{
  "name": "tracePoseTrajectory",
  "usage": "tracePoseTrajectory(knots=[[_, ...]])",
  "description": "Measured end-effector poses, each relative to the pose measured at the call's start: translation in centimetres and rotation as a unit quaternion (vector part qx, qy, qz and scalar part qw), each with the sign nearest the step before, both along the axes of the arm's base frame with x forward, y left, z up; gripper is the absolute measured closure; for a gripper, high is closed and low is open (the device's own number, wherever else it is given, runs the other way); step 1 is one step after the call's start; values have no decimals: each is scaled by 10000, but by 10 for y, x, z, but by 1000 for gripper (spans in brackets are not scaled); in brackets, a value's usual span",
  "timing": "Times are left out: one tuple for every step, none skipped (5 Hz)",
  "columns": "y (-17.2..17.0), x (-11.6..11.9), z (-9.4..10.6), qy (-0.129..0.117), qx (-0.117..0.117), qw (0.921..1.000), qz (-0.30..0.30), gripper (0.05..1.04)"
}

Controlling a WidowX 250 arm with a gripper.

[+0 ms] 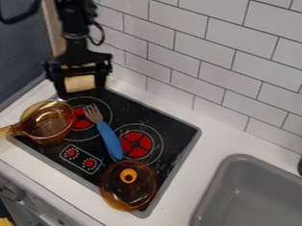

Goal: Move the object to the right side of the stove

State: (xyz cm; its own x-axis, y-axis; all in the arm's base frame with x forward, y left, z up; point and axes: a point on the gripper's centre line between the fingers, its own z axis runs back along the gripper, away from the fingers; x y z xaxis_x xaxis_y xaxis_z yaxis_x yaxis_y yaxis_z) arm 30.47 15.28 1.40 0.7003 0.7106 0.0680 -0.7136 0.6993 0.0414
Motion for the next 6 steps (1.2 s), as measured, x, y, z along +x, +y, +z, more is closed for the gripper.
tracePoseTrajectory(knots=[[16, 2, -3, -123, 538, 9965, -623, 83], [31, 4, -10, -280, 1242, 9771, -1702, 83], [41, 19, -6, -519, 1783, 9482, -2578, 83], [49, 30, -15, -636, 1740, 9224, -3390, 83], [47, 39, -10, -751, 1684, 8964, -4031, 83], [39, 43, -18, -675, 1419, 8826, -4431, 83]])
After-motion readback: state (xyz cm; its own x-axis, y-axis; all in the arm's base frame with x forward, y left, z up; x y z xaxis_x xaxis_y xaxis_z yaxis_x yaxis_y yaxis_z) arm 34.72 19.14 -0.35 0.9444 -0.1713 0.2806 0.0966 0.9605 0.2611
